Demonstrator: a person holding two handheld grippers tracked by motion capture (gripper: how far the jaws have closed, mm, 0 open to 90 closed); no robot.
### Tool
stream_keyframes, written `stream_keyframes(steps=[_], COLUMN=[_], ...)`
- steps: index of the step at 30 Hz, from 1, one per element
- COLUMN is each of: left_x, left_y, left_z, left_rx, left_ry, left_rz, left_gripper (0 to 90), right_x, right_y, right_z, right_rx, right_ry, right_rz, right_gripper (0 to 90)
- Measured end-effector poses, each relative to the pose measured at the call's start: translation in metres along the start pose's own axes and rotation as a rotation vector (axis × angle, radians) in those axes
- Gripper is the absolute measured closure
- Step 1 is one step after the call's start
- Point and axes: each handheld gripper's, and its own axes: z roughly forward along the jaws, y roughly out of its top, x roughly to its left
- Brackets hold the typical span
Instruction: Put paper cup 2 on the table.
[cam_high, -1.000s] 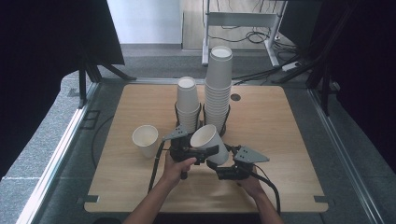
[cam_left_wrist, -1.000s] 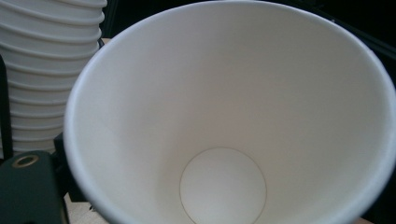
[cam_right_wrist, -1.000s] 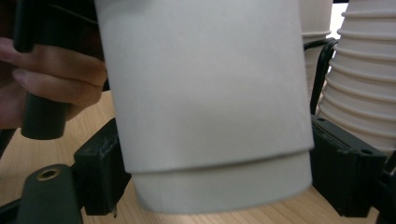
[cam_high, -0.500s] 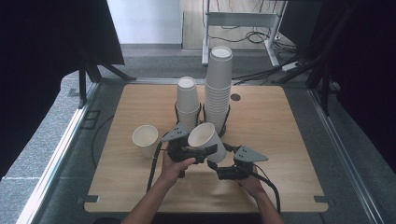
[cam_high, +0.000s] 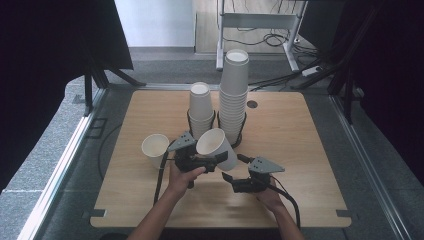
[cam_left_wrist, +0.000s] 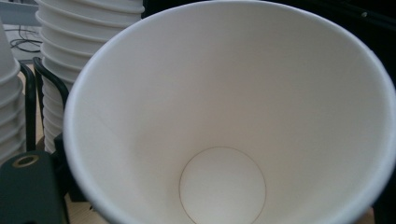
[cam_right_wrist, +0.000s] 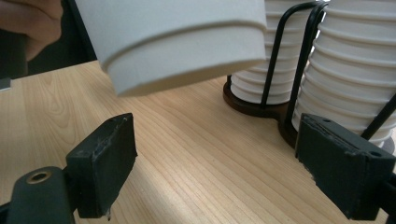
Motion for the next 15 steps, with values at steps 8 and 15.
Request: stream_keyframes(steps=[8,15], left_x=[0.0011,0.0018], left_y=[-0.0006,-0.0023], left_z=[-0.0015,-0.0029], left_rx=[0.012,0.031], left_ry=[0.048,0.096], left_rz=[0.025,0.055], left_gripper=[12.4,12.4], right_x=[-0.0004,-0.0015], right_y=[-0.0024,-0.0031], right_z=[-0.0003,-0.0012], right_rx=[0.017,0.020], right_ry=[-0.017,-0.023], right_rz=[-0.010,-0.012], right_gripper=[12.7,12.8])
